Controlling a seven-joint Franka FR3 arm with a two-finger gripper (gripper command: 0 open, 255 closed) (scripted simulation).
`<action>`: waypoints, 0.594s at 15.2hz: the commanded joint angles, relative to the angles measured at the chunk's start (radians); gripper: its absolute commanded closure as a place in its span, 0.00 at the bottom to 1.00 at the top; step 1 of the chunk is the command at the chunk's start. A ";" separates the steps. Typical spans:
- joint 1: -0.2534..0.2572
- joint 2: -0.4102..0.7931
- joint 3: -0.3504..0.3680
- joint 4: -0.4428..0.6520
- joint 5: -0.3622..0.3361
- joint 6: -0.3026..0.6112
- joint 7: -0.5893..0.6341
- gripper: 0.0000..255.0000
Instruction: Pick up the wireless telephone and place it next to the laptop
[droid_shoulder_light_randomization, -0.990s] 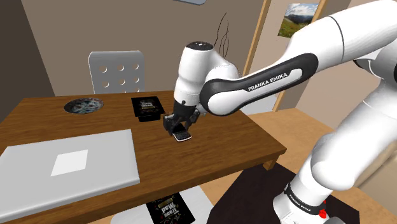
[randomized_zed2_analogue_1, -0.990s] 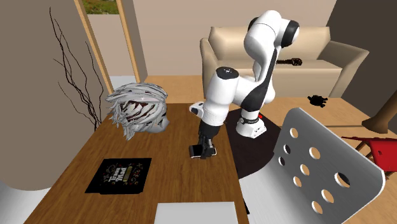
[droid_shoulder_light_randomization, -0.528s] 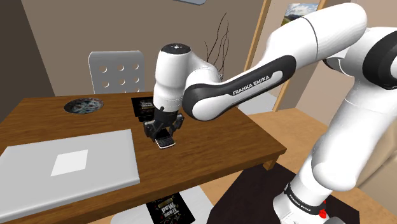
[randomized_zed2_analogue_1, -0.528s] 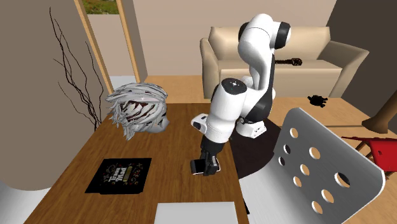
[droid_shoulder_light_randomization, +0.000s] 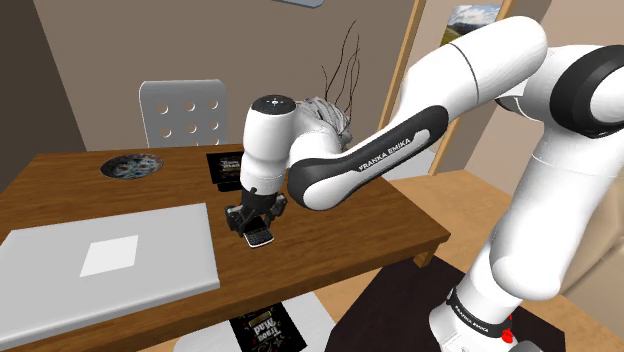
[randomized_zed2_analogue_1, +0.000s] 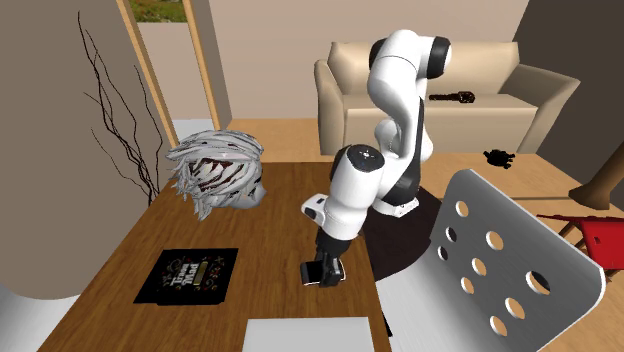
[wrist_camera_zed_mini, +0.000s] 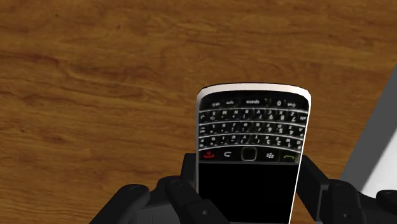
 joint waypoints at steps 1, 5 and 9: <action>0.004 0.019 -0.003 -0.006 -0.021 0.019 0.018 1.00; 0.011 0.056 -0.014 -0.022 -0.064 0.060 0.053 1.00; 0.012 0.057 -0.015 -0.022 -0.066 0.062 0.055 1.00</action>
